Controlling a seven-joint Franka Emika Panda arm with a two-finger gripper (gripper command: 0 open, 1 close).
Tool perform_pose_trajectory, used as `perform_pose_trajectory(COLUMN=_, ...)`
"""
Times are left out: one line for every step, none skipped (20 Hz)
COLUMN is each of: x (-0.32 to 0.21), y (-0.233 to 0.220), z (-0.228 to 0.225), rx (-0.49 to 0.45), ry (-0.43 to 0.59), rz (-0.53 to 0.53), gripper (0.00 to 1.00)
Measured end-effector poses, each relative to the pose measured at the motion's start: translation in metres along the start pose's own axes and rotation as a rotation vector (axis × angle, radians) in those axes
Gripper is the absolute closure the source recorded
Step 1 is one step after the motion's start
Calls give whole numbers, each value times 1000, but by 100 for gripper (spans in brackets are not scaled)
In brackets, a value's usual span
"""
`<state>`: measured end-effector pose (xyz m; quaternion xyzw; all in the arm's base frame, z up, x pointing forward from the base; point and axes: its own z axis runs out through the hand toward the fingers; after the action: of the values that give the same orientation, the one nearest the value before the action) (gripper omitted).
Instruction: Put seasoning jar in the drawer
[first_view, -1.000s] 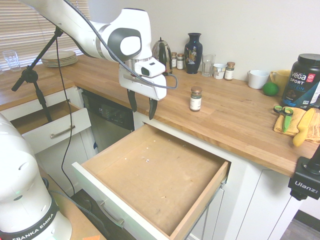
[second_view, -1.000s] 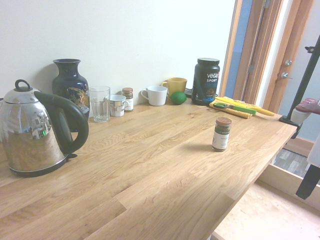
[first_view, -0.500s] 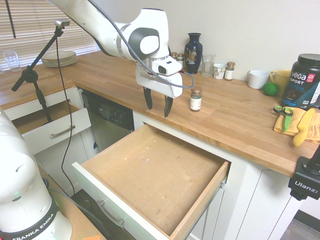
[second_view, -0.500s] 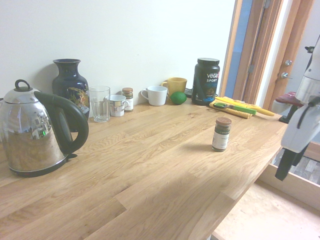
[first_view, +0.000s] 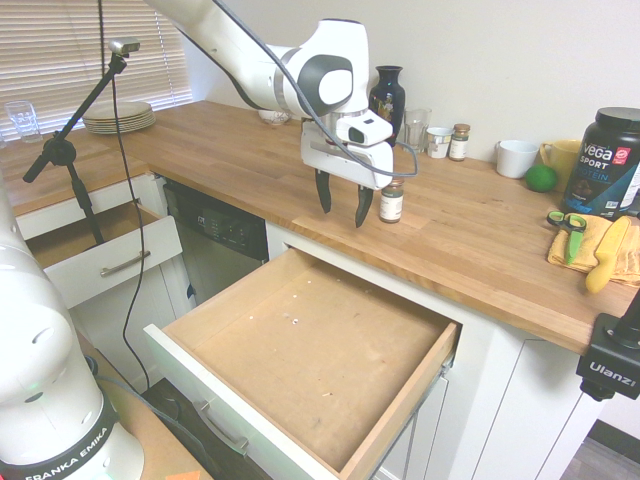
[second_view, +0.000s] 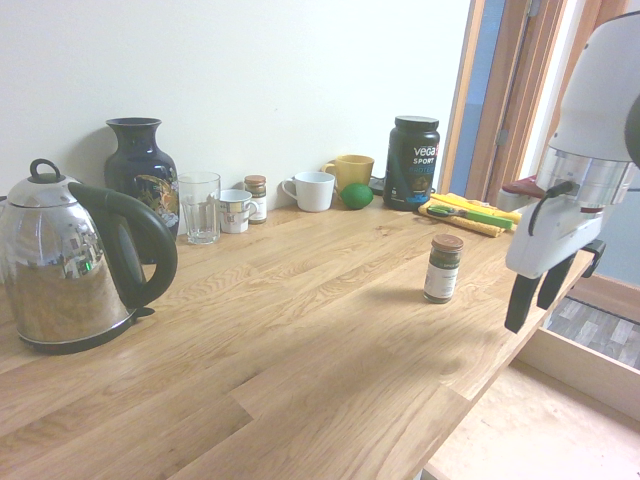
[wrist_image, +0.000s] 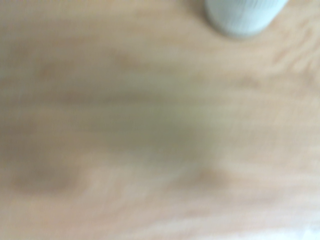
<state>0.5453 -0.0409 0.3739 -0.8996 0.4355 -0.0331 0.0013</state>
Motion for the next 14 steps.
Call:
perform_pose_trajectory(x=7, y=-3, z=1, rx=-2, ry=1, rz=4, gripper=0)
perform_pose_trajectory(x=14, y=-7, z=2, rx=-5, ry=2, rz=8, gripper=0)
perform_pose_trajectory(x=21, y=-11, z=4, rx=-6, ry=3, rz=12, gripper=0)
perform_pose_trajectory(x=28, y=-15, z=5, rx=-6, ry=5, rz=16, gripper=0)
perform_pose_trajectory(x=35, y=-20, z=7, rx=-6, ry=7, rz=19, gripper=0)
perform_pose_trajectory(x=42, y=-25, z=9, rx=-8, ry=8, rz=21, gripper=0)
perform_pose_trajectory(x=49, y=-31, z=10, rx=-11, ry=7, rz=22, gripper=0)
perform_pose_trajectory(x=55, y=-36, z=13, rx=-15, ry=6, rz=22, gripper=0)
perform_pose_trajectory(x=61, y=-41, z=15, rx=-19, ry=5, rz=22, gripper=0)
perform_pose_trajectory(x=67, y=-46, z=17, rx=-21, ry=6, rz=23, gripper=0)
perform_pose_trajectory(x=73, y=-49, z=18, rx=-24, ry=6, rz=23, gripper=0)
perform_pose_trajectory(x=77, y=-52, z=19, rx=-26, ry=6, rz=24, gripper=0)
perform_pose_trajectory(x=82, y=-54, z=20, rx=-29, ry=5, rz=24, gripper=0)
perform_pose_trajectory(x=87, y=-57, z=21, rx=-31, ry=6, rz=24, gripper=0)
